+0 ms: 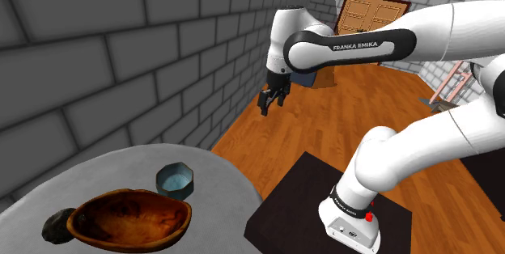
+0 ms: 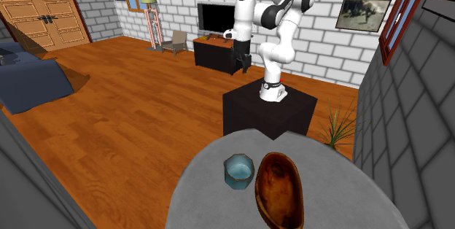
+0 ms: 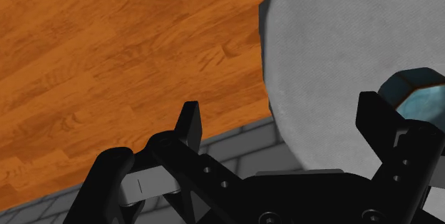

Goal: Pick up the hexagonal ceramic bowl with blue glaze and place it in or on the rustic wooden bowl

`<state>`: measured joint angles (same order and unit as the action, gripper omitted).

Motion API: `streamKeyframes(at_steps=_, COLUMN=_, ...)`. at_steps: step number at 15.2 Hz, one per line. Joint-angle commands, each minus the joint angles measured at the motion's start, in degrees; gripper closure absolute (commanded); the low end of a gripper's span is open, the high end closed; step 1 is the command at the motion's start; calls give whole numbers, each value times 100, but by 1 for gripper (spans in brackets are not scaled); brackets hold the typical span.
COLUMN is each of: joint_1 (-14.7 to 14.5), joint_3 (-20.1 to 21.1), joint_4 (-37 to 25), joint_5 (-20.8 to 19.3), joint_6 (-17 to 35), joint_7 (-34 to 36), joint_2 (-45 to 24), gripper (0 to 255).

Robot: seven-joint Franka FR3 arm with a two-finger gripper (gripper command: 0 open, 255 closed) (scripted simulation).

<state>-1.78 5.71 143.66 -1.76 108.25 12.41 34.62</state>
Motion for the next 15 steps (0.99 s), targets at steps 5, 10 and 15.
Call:
streamKeyframes(at_steps=5, joint_1=-105, joint_3=264, joint_4=44, joint_5=157, joint_6=1145, joint_7=338, joint_2=-1057, gripper=0)
streamKeyframes(at_steps=10, joint_1=-156, joint_3=463, joint_4=-125, joint_5=167, joint_6=2039, joint_7=615, joint_2=-2089, gripper=0)
streamKeyframes(at_steps=15, joint_1=-205, joint_3=627, joint_4=-498, joint_5=37, joint_6=2805, joint_7=938, joint_2=-3200, gripper=0)
